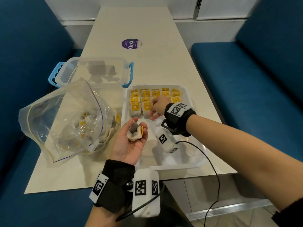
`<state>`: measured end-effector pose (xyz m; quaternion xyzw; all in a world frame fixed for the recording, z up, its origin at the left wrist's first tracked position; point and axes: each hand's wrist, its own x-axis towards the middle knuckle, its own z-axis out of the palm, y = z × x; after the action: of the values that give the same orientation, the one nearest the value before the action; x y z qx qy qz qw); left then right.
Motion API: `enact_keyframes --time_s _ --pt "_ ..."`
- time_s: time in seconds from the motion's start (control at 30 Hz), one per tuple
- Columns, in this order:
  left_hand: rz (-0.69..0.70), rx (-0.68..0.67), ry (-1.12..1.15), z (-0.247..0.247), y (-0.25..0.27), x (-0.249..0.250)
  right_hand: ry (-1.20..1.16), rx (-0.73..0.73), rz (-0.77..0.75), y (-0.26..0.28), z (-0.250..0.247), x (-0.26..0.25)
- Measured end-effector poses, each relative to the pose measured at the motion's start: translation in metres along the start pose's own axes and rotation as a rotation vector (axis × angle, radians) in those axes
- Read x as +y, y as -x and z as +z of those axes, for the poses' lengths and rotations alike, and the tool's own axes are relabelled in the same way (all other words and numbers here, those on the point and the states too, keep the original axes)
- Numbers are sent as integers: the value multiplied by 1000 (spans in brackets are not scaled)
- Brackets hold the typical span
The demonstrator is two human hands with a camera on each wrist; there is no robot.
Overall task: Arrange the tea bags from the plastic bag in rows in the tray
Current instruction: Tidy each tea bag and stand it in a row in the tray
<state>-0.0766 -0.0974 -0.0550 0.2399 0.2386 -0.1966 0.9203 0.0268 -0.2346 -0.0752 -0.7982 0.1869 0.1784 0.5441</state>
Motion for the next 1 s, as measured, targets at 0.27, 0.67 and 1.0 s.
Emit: enact_keyframes --time_s 0.27,0.67,1.0 --pt "-8 -8 6 -2 0 3 3 37 17 -5 6 5" --pt "-29 -17 -3 -4 -1 3 53 107 3 2 6 -1" --pt "-28 -56 -41 -2 0 4 221 178 -205 23 -5 -21"
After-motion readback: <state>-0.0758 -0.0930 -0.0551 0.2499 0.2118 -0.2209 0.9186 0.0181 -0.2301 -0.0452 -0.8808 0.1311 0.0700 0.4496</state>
